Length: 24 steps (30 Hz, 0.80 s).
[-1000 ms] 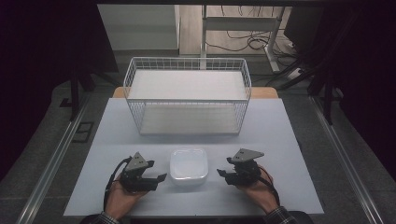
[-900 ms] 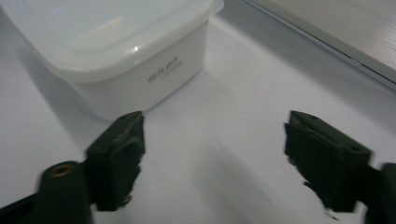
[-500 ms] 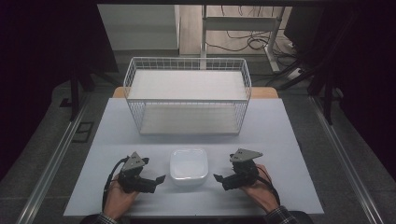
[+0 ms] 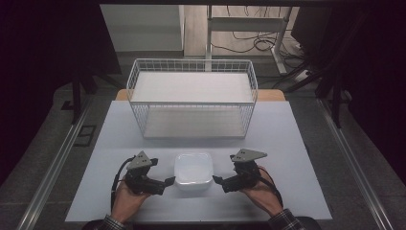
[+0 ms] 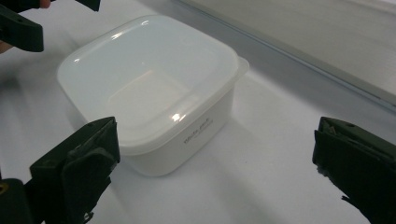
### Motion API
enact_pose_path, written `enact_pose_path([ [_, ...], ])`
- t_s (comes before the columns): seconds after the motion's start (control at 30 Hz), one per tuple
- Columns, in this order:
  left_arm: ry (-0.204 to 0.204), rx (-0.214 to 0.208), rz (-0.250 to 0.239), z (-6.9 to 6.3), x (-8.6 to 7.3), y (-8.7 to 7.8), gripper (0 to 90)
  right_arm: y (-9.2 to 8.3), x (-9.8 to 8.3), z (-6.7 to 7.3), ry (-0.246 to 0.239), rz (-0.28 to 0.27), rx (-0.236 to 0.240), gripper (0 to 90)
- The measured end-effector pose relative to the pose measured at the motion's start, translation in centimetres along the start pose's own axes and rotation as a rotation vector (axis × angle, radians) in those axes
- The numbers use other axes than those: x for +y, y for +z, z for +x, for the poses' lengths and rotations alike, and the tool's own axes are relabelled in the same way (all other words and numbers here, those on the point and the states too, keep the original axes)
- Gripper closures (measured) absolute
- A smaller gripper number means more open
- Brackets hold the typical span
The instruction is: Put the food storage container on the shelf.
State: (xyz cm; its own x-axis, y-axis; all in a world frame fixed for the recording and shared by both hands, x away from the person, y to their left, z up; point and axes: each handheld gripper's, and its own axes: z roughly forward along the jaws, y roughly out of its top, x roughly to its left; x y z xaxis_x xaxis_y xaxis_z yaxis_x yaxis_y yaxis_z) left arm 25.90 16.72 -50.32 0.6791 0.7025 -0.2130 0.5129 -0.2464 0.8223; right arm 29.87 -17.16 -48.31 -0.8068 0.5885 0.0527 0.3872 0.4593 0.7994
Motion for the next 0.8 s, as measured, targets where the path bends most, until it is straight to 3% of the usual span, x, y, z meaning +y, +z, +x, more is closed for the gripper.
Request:
enact_pose_path([
  [0.27,0.010,-0.017,-0.008,-0.3,1.2,0.9,3.4,0.7,0.7,0.3,-0.032,0.023,0.017,0.8],
  [0.4,0.002,-0.016,0.012,-0.3,1.6,2.0,4.3,1.5,1.4,0.8,0.012,0.016,0.050,1.0],
  [0.63,-0.001,-0.030,0.065,-0.3,1.5,3.8,4.8,2.9,1.9,1.3,0.023,0.083,0.079,0.7],
  [0.67,-0.019,-0.056,0.063,-0.3,1.5,4.1,6.0,3.4,1.9,1.3,0.043,0.096,0.079,3.8],
  [0.8,-0.048,-0.088,0.066,-0.2,1.3,4.0,11.4,3.9,1.7,1.0,0.102,0.101,0.094,9.6],
])
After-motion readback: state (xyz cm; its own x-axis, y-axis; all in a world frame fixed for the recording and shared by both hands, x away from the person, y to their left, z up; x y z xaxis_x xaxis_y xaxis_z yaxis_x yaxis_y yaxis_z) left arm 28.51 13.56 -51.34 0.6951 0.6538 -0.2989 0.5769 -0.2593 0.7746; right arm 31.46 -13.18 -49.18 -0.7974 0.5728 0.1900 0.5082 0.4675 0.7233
